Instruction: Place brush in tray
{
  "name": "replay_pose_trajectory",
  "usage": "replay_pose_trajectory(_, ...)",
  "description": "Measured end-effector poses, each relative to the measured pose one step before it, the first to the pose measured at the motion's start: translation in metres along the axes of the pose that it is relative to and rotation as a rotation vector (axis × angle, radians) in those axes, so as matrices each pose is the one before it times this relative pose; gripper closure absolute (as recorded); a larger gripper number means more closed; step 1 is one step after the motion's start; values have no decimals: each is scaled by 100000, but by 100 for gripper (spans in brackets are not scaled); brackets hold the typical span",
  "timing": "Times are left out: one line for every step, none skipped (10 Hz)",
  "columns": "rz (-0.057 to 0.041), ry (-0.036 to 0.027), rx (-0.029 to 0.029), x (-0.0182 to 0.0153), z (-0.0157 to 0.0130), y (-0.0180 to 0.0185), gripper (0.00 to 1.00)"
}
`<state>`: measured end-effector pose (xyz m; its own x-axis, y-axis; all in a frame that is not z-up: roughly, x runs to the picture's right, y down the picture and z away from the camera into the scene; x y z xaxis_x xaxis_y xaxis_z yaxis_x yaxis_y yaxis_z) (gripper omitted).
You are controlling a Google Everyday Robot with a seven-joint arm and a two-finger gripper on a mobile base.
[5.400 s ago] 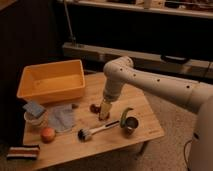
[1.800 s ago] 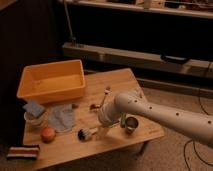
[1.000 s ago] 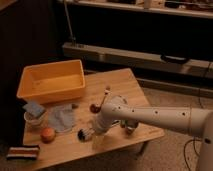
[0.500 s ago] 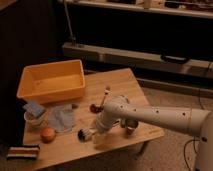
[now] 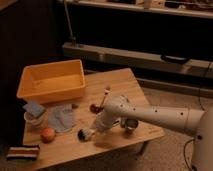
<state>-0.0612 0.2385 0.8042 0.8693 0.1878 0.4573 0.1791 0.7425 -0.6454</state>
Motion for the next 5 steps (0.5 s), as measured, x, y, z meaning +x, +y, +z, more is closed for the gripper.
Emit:
replay_pose_trajectory(-152, -173, -108, 53, 113, -100, 42)
replay_pose_trajectory(28, -127, 111, 67, 62, -159, 42)
replay_pose_trajectory(122, -170, 397, 45, -22, -185, 42)
replay_pose_trajectory(10, -44, 256, 6, 5, -133, 44)
replay_pose_trajectory(-85, -70, 348, -64, -4, -187, 52)
